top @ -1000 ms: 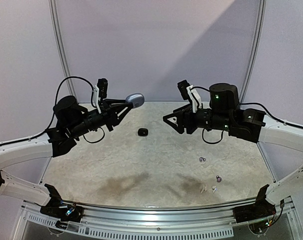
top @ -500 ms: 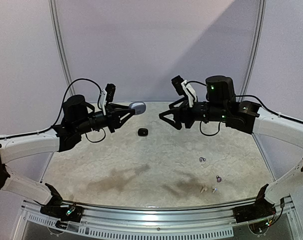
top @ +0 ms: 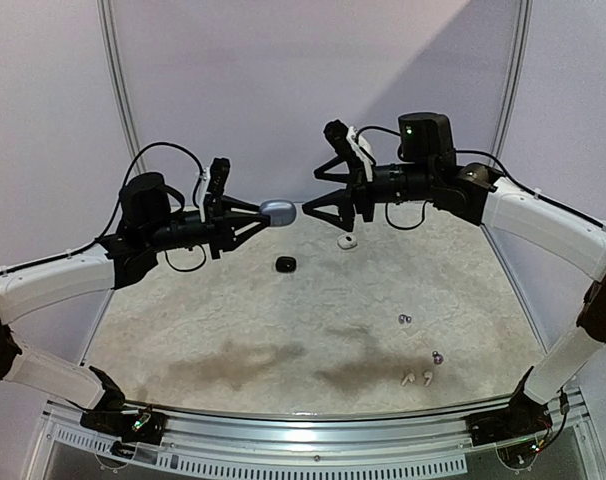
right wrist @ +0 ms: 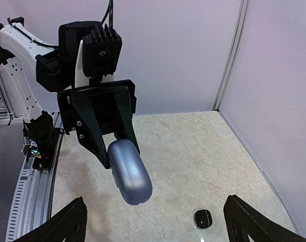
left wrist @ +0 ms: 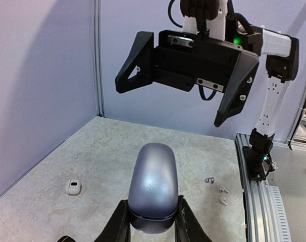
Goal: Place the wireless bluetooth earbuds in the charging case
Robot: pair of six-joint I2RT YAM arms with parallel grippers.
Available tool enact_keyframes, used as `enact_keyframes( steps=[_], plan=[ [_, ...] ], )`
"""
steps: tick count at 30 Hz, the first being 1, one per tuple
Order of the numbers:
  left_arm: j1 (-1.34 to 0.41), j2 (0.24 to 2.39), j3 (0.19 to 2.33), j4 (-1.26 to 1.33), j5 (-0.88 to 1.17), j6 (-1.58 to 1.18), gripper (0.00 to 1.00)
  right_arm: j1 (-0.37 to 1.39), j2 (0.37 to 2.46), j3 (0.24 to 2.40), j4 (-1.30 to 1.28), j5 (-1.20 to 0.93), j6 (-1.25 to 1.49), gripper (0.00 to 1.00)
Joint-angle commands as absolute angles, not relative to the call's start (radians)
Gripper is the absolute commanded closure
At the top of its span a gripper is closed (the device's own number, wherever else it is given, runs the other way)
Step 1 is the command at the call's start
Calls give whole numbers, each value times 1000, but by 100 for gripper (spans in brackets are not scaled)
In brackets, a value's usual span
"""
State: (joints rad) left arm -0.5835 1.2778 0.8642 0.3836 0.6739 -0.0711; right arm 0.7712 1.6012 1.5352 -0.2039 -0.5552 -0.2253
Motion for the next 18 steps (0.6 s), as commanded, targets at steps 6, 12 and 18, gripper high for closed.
enact_keyframes(
  steps=[6, 12, 18],
  plan=[
    [-599, 1258, 854, 387, 700, -29, 100, 774, 1665, 1595, -288, -666, -190, 6],
    [-661, 1253, 911, 210, 694, -44, 100, 774, 1665, 1585, -298, -747, -219, 8],
    [-663, 1197, 898, 125, 670, -4, 100, 779, 1669, 1535, -211, -813, -152, 27]
  ],
)
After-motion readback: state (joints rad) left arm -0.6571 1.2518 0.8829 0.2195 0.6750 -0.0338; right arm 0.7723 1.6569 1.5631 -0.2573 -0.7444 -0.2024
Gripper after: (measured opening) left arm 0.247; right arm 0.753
